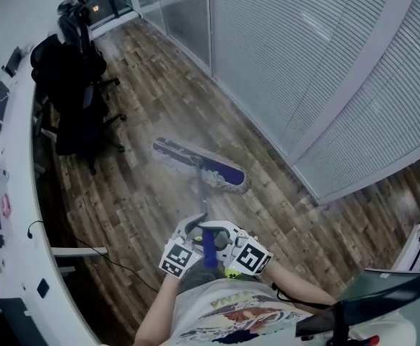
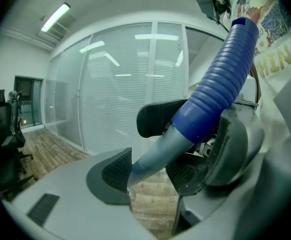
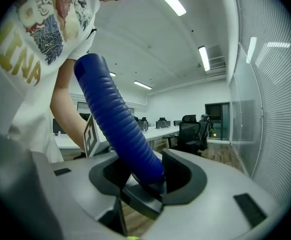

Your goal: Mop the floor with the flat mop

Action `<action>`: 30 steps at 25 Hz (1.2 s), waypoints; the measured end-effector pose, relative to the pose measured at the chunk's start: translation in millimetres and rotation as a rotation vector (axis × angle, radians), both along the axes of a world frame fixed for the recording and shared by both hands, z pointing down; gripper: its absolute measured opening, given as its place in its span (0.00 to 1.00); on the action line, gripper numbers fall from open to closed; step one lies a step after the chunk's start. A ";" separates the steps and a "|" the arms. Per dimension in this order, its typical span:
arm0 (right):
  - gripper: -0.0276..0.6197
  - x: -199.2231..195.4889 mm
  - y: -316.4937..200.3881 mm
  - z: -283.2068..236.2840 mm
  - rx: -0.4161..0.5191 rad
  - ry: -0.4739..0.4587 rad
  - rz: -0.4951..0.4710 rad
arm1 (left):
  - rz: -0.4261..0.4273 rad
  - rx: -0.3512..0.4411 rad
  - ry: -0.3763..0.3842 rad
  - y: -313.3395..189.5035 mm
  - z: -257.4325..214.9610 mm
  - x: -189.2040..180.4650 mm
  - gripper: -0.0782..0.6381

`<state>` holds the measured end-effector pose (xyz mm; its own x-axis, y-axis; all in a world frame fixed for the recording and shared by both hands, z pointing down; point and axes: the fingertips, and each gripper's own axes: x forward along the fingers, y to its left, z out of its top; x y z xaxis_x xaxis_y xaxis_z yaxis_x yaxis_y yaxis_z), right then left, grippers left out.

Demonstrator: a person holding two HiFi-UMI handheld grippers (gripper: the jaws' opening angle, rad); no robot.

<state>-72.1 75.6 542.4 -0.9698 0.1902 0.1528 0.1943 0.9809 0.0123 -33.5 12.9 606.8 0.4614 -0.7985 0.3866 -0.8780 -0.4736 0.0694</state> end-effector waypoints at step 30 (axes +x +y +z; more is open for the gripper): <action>0.31 -61.3 -57.2 15.9 -0.001 -0.020 -0.061 | -0.011 0.008 -0.047 -59.2 18.2 -64.2 0.37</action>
